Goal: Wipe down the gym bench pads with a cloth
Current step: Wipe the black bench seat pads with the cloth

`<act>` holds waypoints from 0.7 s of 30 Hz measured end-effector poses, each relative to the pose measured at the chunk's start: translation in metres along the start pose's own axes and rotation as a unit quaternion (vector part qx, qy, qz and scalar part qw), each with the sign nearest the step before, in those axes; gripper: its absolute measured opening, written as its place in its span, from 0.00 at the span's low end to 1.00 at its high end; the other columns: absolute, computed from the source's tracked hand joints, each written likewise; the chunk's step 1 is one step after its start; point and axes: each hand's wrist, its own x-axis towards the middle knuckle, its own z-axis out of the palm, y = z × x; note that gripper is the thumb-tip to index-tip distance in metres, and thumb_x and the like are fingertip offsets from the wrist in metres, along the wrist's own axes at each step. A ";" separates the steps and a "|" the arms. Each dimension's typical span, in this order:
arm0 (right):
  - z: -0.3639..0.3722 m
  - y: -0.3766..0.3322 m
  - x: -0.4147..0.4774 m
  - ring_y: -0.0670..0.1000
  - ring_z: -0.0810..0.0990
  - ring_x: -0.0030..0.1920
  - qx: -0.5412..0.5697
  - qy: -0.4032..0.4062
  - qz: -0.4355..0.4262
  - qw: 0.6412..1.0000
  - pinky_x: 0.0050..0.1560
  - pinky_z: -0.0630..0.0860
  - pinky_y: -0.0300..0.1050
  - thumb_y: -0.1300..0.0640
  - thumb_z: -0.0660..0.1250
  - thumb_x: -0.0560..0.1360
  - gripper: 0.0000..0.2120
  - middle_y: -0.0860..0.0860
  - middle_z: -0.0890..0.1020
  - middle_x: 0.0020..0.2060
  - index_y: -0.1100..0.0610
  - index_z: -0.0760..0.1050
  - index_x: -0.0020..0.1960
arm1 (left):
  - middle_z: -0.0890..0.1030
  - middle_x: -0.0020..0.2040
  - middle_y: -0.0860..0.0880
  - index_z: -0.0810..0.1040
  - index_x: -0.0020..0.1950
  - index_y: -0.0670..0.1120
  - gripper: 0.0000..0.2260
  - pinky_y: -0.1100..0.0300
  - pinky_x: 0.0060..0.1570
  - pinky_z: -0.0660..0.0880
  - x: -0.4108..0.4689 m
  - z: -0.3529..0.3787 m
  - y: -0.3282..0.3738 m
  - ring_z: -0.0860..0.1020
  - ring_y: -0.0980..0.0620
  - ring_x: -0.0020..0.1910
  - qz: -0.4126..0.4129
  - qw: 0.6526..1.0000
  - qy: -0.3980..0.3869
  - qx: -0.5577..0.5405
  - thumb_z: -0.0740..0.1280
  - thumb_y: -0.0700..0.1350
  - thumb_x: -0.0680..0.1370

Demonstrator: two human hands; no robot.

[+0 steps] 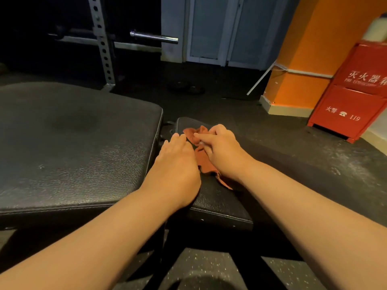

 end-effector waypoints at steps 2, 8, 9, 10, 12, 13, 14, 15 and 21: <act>0.003 -0.006 0.007 0.56 0.61 0.75 -0.032 0.001 0.021 0.999 0.74 0.60 0.53 0.53 0.55 0.85 0.20 0.51 0.63 0.76 0.48 0.68 0.75 | 0.56 0.80 0.45 0.59 0.78 0.41 0.25 0.53 0.78 0.43 0.000 -0.001 -0.001 0.48 0.47 0.80 -0.001 1.000 -0.003 0.012 0.56 0.41 0.81; -0.003 0.008 -0.060 0.40 0.57 0.75 0.045 -0.013 -0.084 0.995 0.73 0.50 0.31 0.51 0.54 0.85 0.22 0.38 0.61 0.77 0.44 0.62 0.79 | 0.49 0.82 0.47 0.53 0.81 0.44 0.26 0.57 0.77 0.40 -0.001 0.000 -0.002 0.44 0.51 0.81 -0.008 1.000 -0.004 -0.018 0.53 0.42 0.82; -0.004 0.022 -0.050 0.44 0.59 0.76 0.024 -0.016 -0.064 0.998 0.74 0.53 0.35 0.52 0.54 0.85 0.21 0.41 0.63 0.77 0.45 0.63 0.78 | 0.50 0.82 0.47 0.54 0.80 0.43 0.26 0.56 0.77 0.41 -0.001 0.000 -0.002 0.44 0.51 0.81 -0.009 1.000 -0.001 -0.016 0.53 0.41 0.82; -0.004 0.034 -0.037 0.48 0.59 0.77 0.007 -0.016 -0.029 0.999 0.76 0.54 0.42 0.52 0.54 0.85 0.21 0.45 0.63 0.78 0.48 0.63 0.78 | 0.50 0.82 0.46 0.57 0.79 0.43 0.24 0.56 0.77 0.41 -0.001 0.000 -0.002 0.44 0.50 0.81 -0.010 1.000 0.001 -0.015 0.54 0.41 0.82; -0.003 0.044 -0.009 0.54 0.54 0.80 0.013 -0.041 0.067 0.997 0.79 0.52 0.56 0.52 0.51 0.86 0.22 0.49 0.57 0.80 0.51 0.60 0.79 | 0.51 0.81 0.46 0.58 0.78 0.42 0.24 0.56 0.77 0.42 -0.002 0.000 0.000 0.45 0.49 0.81 -0.014 1.000 0.005 -0.014 0.54 0.40 0.82; -0.001 0.039 0.001 0.54 0.51 0.81 0.018 -0.051 0.094 0.994 0.78 0.51 0.62 0.52 0.50 0.86 0.23 0.47 0.54 0.81 0.50 0.58 0.80 | 0.52 0.81 0.46 0.59 0.77 0.42 0.23 0.56 0.77 0.43 -0.002 -0.001 0.001 0.46 0.49 0.81 -0.014 1.000 0.006 -0.014 0.54 0.40 0.81; 0.003 0.029 0.008 0.53 0.51 0.81 0.024 -0.052 0.096 0.994 0.77 0.52 0.67 0.50 0.49 0.85 0.23 0.46 0.53 0.81 0.49 0.57 0.80 | 0.53 0.81 0.46 0.60 0.76 0.42 0.22 0.55 0.77 0.44 -0.002 -0.001 0.000 0.47 0.49 0.81 -0.013 1.000 0.009 -0.017 0.54 0.41 0.81; 0.006 0.016 0.009 0.51 0.52 0.80 0.031 -0.048 0.082 0.995 0.75 0.53 0.70 0.48 0.49 0.84 0.24 0.44 0.54 0.81 0.46 0.56 0.80 | 0.55 0.80 0.46 0.62 0.75 0.43 0.21 0.54 0.77 0.45 -0.002 0.000 -0.001 0.48 0.49 0.80 -0.009 1.000 0.011 -0.020 0.54 0.41 0.81; 0.000 0.008 -0.039 0.42 0.55 0.76 0.091 -0.032 -0.087 0.991 0.76 0.52 0.42 0.49 0.53 0.85 0.22 0.39 0.61 0.76 0.41 0.59 0.79 | 0.56 0.80 0.48 0.59 0.79 0.46 0.23 0.51 0.79 0.48 0.000 0.003 -0.004 0.50 0.49 0.80 -0.005 0.999 0.000 -0.042 0.52 0.45 0.83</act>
